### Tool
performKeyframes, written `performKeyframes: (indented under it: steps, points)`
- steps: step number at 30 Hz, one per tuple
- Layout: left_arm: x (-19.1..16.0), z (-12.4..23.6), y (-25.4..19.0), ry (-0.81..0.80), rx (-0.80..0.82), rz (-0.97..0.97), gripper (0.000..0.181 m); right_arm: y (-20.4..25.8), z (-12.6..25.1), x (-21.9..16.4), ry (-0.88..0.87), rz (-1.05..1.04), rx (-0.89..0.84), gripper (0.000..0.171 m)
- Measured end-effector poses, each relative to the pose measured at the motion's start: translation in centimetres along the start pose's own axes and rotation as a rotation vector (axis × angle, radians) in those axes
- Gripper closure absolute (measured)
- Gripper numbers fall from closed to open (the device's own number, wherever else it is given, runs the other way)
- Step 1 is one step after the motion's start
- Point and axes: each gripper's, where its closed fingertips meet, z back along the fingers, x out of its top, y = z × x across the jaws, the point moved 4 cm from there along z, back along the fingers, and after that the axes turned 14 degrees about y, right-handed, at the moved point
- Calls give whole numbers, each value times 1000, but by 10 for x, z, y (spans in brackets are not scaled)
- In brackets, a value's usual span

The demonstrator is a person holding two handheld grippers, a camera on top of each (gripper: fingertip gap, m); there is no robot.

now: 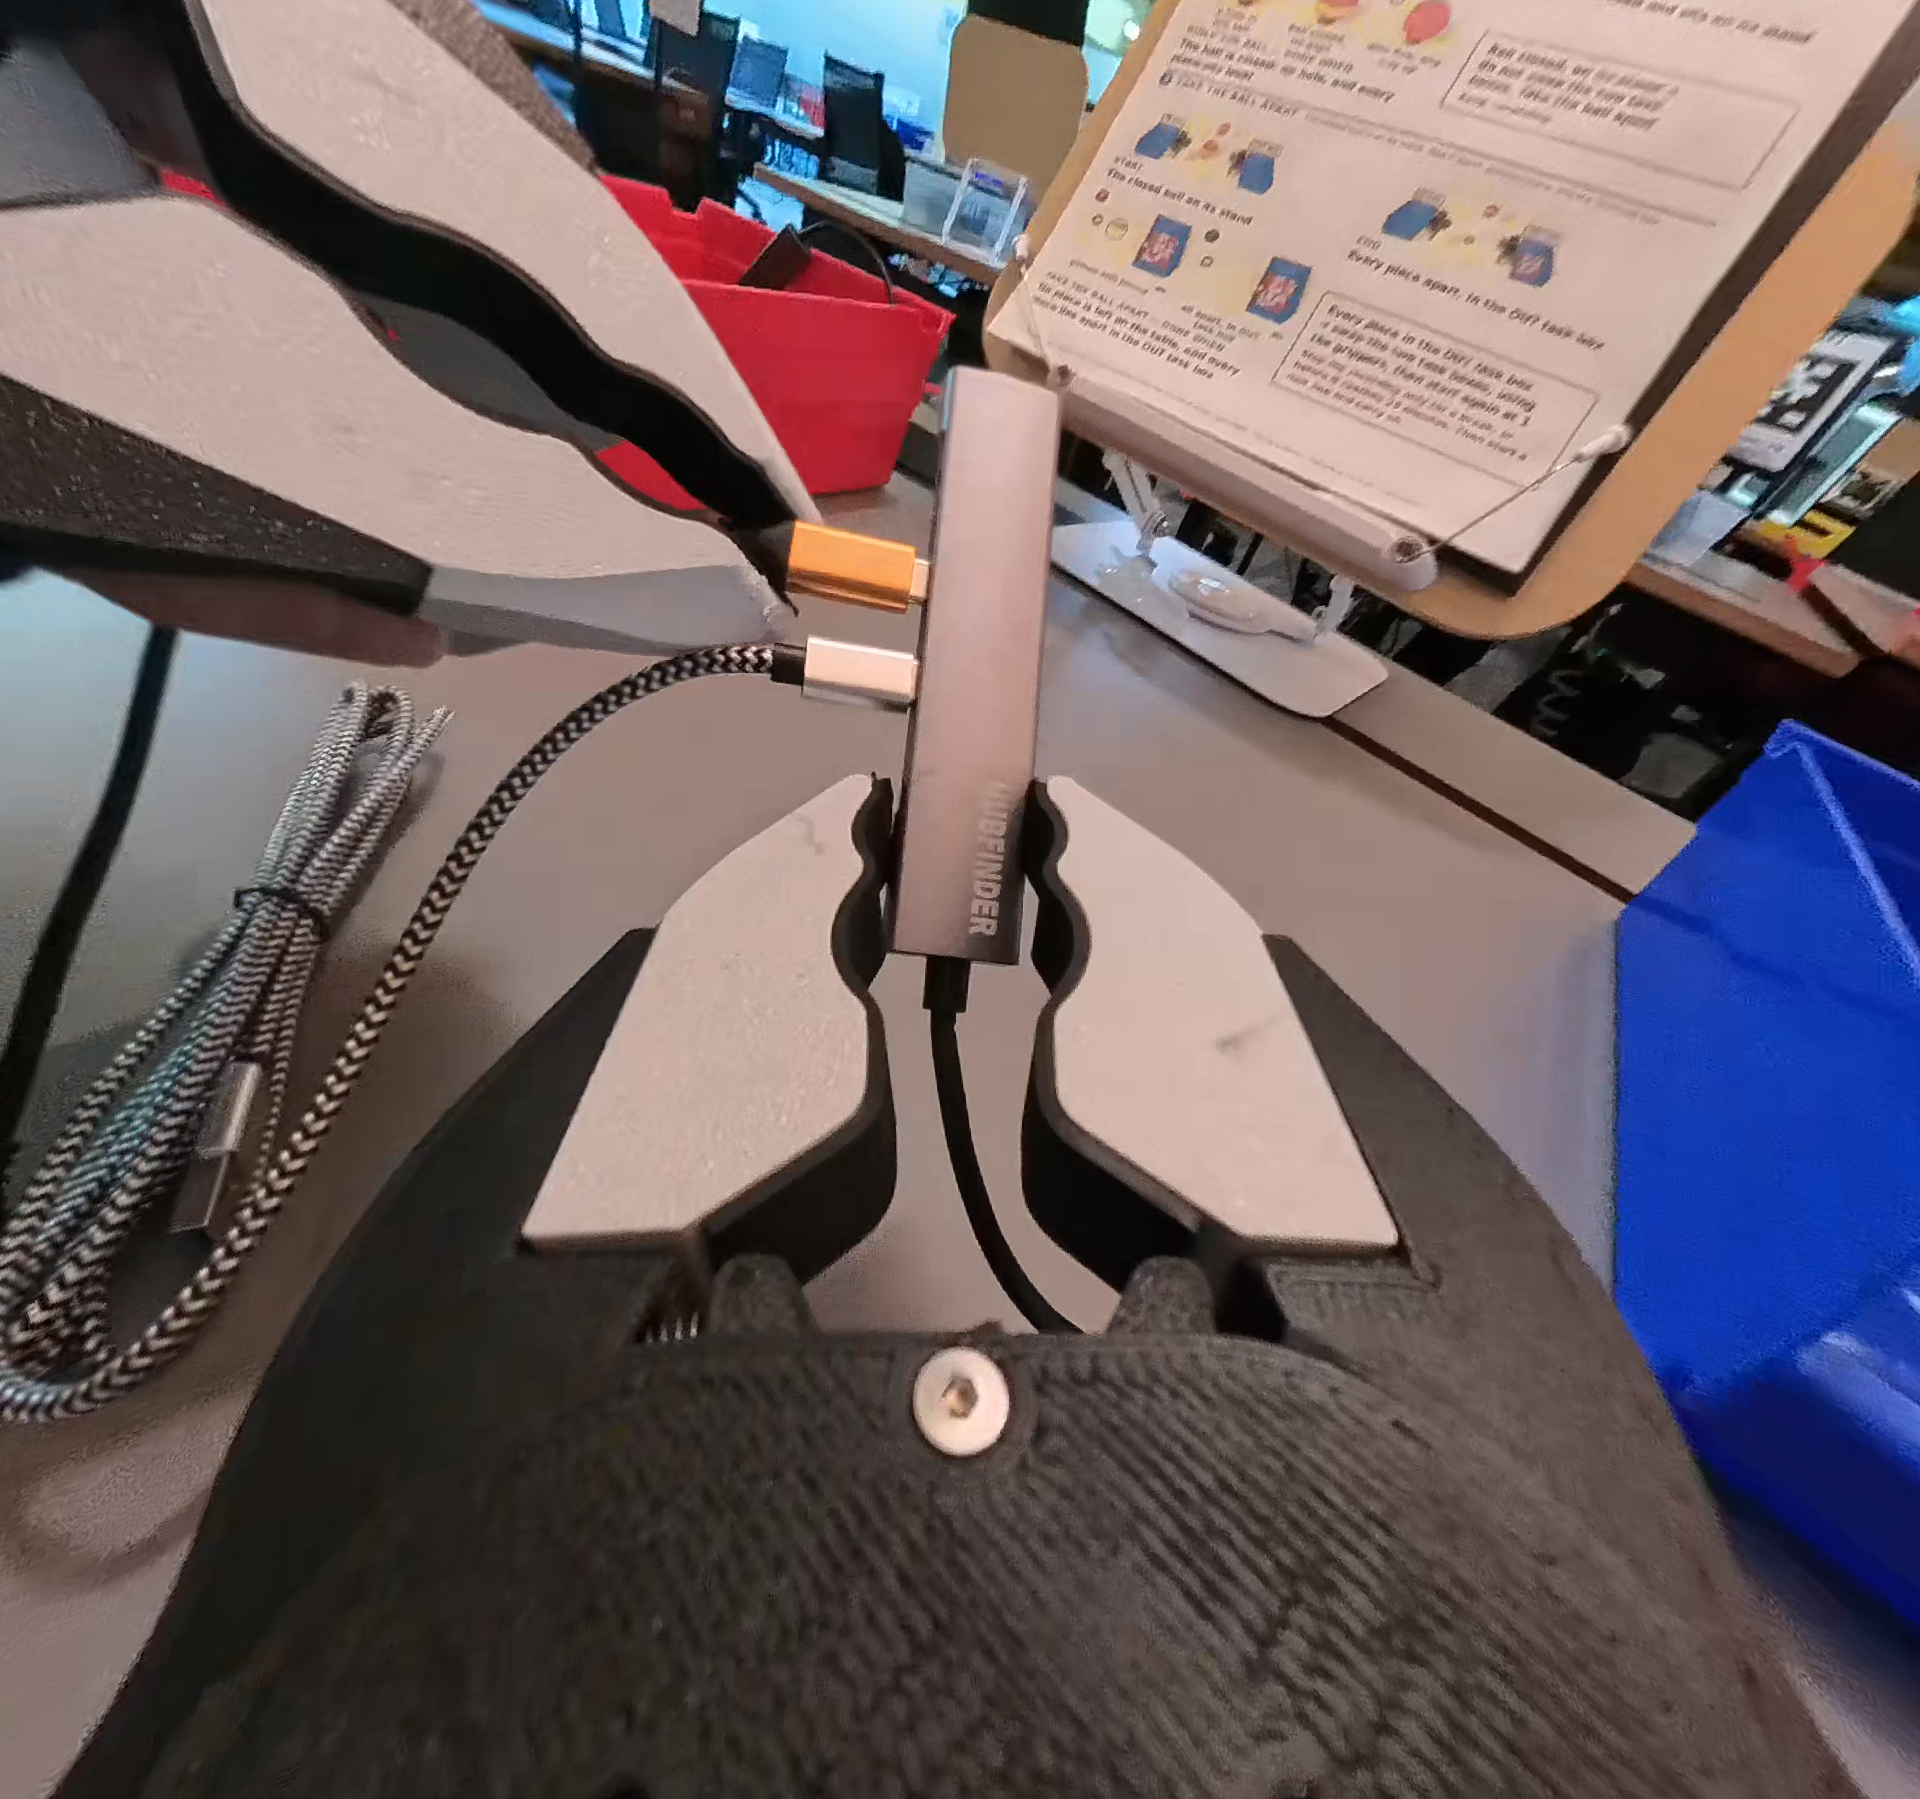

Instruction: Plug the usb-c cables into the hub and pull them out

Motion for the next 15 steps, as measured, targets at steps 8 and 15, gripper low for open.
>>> performKeyframes:
  steps: [8, 15]
  points:
    - [-20, 3, -3, -74, -42, 99, 171, 8, 3, 7, -59, -78, 135, 146]
    - [-12, 30, 10, -141, -242, 315, 142, 7, 3, 5, -42, -16, 60, 146]
